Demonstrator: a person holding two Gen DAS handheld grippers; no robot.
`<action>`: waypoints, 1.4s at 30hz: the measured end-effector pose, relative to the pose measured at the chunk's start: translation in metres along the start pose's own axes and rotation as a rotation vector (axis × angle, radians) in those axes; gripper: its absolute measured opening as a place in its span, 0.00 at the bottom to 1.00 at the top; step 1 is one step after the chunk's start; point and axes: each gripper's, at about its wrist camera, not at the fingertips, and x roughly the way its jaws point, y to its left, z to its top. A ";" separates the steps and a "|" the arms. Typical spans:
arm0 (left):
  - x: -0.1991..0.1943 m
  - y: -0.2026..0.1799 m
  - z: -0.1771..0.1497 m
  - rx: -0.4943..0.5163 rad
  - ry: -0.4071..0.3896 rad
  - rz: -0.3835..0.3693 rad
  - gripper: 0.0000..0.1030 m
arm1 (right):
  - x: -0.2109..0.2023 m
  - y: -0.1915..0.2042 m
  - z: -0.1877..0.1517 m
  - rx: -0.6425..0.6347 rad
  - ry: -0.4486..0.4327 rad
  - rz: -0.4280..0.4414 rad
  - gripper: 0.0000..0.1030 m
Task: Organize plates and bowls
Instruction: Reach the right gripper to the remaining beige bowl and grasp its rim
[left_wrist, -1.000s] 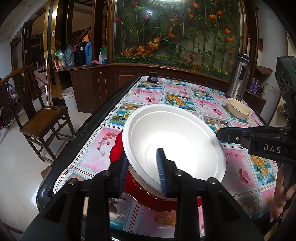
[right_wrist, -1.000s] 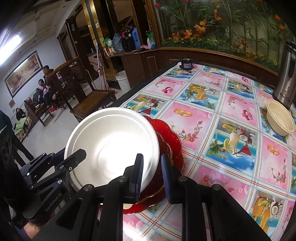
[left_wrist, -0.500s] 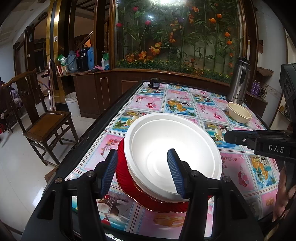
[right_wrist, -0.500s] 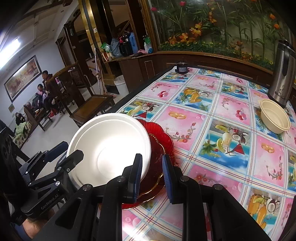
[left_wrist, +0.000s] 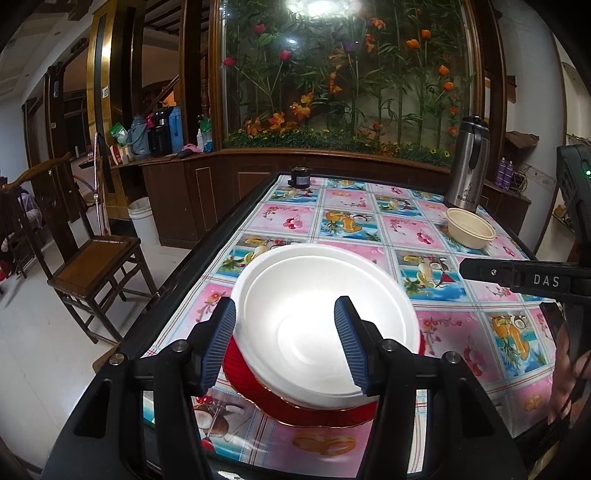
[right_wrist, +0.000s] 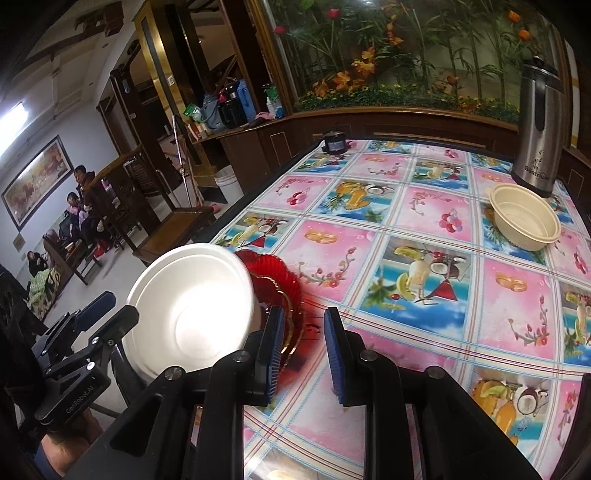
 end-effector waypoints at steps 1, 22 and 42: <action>-0.002 -0.005 0.002 0.012 -0.005 -0.003 0.53 | -0.002 -0.007 0.000 0.014 -0.006 -0.005 0.23; 0.063 -0.200 0.014 0.237 0.188 -0.390 0.66 | -0.051 -0.191 -0.025 0.376 -0.078 -0.187 0.25; 0.161 -0.208 0.022 0.108 0.176 -0.288 0.66 | 0.016 -0.351 0.066 0.539 0.001 -0.317 0.26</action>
